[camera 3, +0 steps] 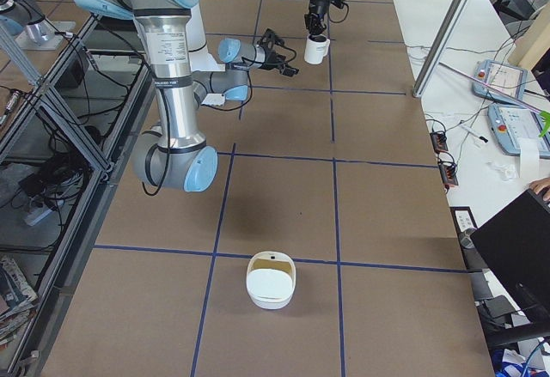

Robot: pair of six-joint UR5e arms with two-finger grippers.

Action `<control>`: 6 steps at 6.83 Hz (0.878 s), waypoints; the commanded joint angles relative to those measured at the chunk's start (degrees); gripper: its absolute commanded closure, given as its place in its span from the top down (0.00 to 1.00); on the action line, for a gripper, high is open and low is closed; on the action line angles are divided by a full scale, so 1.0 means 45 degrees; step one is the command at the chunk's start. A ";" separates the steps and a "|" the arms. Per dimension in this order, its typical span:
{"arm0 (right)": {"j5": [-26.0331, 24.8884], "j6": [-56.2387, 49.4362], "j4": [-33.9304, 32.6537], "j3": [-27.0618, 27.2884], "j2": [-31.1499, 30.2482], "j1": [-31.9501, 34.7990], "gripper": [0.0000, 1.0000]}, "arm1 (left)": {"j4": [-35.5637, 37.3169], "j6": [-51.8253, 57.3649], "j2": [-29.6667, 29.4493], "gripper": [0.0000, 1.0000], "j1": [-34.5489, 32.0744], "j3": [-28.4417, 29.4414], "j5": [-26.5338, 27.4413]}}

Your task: Left arm hands cup to right arm to dump lemon

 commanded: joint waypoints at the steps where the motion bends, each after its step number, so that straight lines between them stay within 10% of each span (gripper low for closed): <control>1: -0.0170 -0.0202 0.0000 -0.0358 0.0489 -0.0288 0.99 | 0.0007 0.0009 -0.0407 0.00 0.0768 -0.0064 0.0039; 6: -0.0209 -0.0318 0.0000 -0.0418 0.0607 -0.0290 0.99 | 0.0046 -0.0088 -0.0448 0.00 0.1337 -0.0667 0.0001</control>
